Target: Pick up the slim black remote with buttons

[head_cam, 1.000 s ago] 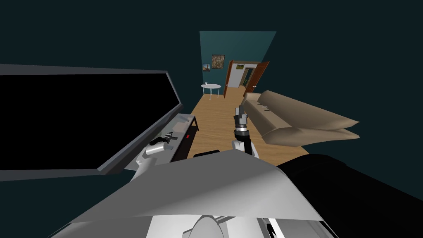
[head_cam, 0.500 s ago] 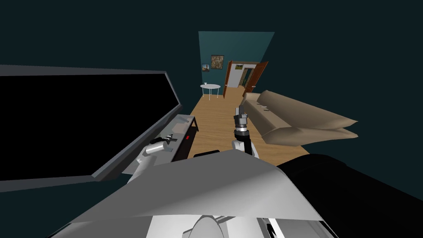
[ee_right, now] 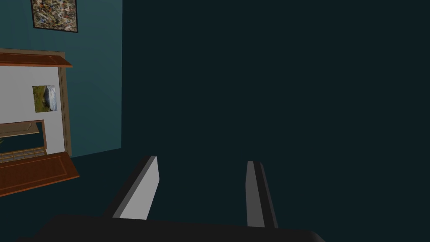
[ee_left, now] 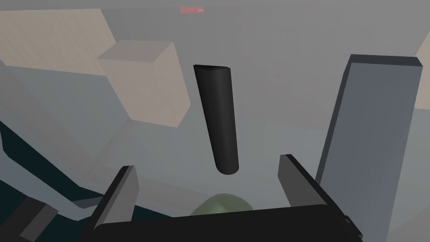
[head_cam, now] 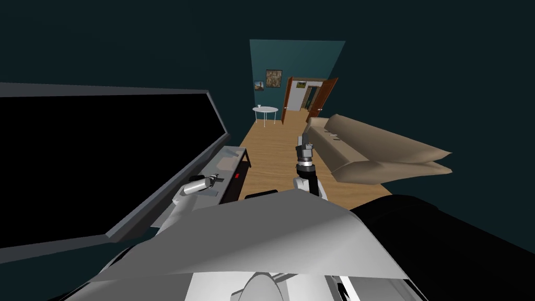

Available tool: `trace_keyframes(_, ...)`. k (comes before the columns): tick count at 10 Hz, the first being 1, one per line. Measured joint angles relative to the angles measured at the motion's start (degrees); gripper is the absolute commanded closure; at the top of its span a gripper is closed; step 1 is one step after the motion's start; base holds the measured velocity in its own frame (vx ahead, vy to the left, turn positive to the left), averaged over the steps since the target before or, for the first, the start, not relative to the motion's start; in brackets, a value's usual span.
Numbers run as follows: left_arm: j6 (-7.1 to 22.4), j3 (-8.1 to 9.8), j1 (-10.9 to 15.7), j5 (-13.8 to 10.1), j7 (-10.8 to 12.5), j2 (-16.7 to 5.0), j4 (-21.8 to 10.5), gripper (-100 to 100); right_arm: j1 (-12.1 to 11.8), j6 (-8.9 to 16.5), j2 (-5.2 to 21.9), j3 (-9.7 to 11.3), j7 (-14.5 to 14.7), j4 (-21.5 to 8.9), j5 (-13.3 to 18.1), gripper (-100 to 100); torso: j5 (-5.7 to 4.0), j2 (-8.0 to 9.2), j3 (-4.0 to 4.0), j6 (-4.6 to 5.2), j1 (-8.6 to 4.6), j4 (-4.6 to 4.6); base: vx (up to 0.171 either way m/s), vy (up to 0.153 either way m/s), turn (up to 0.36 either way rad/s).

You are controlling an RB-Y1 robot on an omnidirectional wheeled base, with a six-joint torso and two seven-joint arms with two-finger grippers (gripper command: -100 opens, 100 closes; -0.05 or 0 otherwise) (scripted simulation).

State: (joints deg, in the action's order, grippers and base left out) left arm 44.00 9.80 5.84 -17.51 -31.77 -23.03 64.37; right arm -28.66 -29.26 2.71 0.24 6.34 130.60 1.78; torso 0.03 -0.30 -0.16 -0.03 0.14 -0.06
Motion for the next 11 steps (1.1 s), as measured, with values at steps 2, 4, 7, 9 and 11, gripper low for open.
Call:
trace_keyframes(2, 2.4, 0.23, 1.2, -0.7, -0.7, -0.3, -2.6, -100, 0.0, 0.0, 0.0, 0.0, 0.0, 0.0, 0.0, 0, 0.0, -0.02, -0.01, -0.01, 0.0, 0.0, 0.075, 0.029, -0.019)
trace_keyframes(4, 3.9, 0.38, 2.5, -1.6, -1.6, -0.6, -6.2, -100, 0.0, 0.0, 0.0, 0.0, 0.0, 0.0, 0.0, 0, 0.0, 0.02, 0.01, -0.01, 0.0, 0.0, 0.063, 0.026, -0.016)
trace_keyframes(7, 6.8, 0.79, 4.8, -3.6, -3.5, -1.4, -12.0, -100, 0.0, 0.0, 0.0, 0.0, 0.0, 0.0, 0.0, 0, 0.0, -0.15, -0.09, -0.01, 0.05, -0.03, 0.101, 0.036, -0.017)
trace_keyframes(9, 8.6, 0.89, 5.7, -4.2, -4.2, -1.5, -14.6, -100, 0.0, 0.0, 0.0, 0.0, 0.0, 0.0, 0.0, 0, 0.01, -0.04, -0.03, -0.02, 0.05, -0.02, 0.093, 0.048, -0.012)
trace_keyframes(11, 10.4, 1.11, 6.7, -5.3, -5.1, -1.8, -17.6, -100, 0.0, 0.0, 0.0, 0.0, 0.0, 0.0, 0.0, 0, 0.01, -0.04, -0.04, -0.02, 0.01, -0.03, 0.083, 0.032, -0.006)
